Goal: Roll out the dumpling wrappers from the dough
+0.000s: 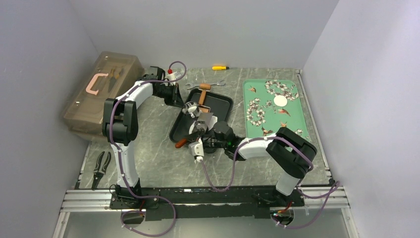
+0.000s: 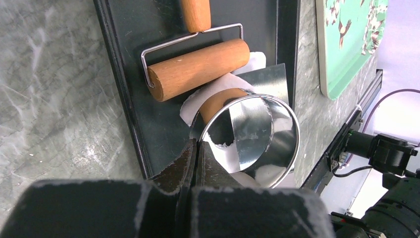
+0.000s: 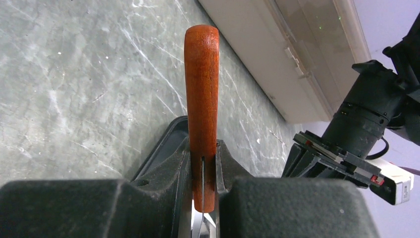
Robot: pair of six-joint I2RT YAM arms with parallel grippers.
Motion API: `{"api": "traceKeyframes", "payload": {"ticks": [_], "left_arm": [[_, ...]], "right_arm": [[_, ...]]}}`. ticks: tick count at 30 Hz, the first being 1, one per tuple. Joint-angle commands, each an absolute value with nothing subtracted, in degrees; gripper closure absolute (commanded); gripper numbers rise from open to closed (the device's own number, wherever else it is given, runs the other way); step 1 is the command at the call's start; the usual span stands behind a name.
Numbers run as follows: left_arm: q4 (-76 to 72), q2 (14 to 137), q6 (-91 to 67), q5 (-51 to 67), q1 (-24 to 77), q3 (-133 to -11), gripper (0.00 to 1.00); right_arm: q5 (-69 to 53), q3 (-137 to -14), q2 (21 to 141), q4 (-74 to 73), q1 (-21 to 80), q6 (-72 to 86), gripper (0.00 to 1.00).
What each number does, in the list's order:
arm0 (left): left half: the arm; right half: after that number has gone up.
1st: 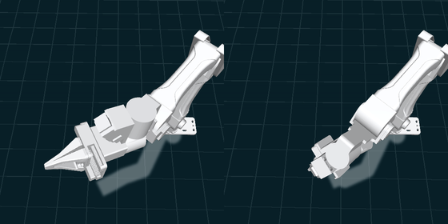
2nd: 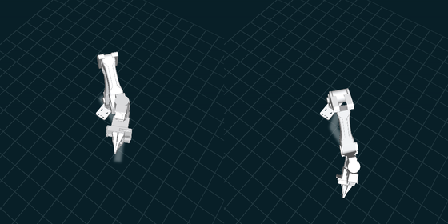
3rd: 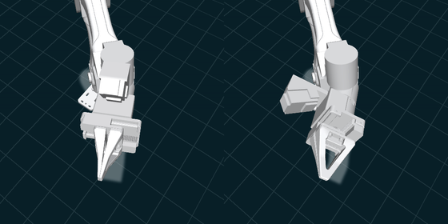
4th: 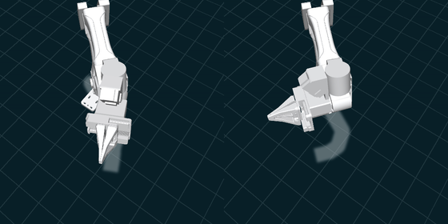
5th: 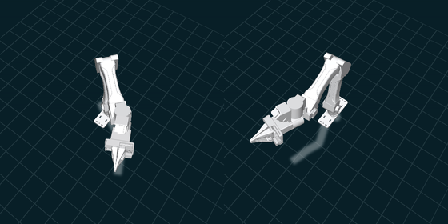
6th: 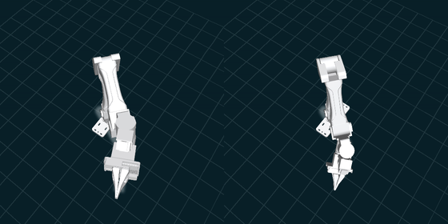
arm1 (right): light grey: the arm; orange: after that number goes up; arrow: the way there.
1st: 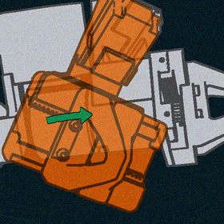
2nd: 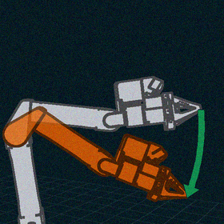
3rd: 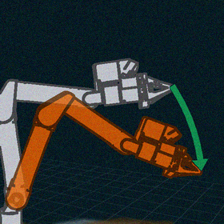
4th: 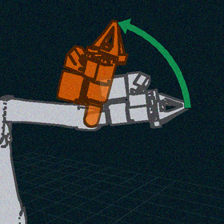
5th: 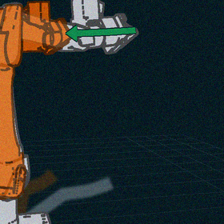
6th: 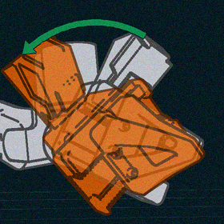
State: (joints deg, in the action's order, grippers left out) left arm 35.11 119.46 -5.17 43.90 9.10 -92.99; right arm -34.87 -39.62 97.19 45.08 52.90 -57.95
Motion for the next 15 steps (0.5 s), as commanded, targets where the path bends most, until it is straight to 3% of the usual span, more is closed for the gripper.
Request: {"api": "traceKeyframes", "payload": {"ticks": [1, 15], "left_arm": [[36.0, 115.9, -4.2, 46.8, 9.3, -92.2, 1.00], [37.5, 114.8, -2.6, 47.7, 8.2, -91.1, 1.00]], "right_arm": [[-36.8, -41.0, 97.4, 53.3, 51.9, -58.2, 1.00], [-37.6, -37.9, 94.2, 59.6, 45.1, -50.5, 1.00]]}}
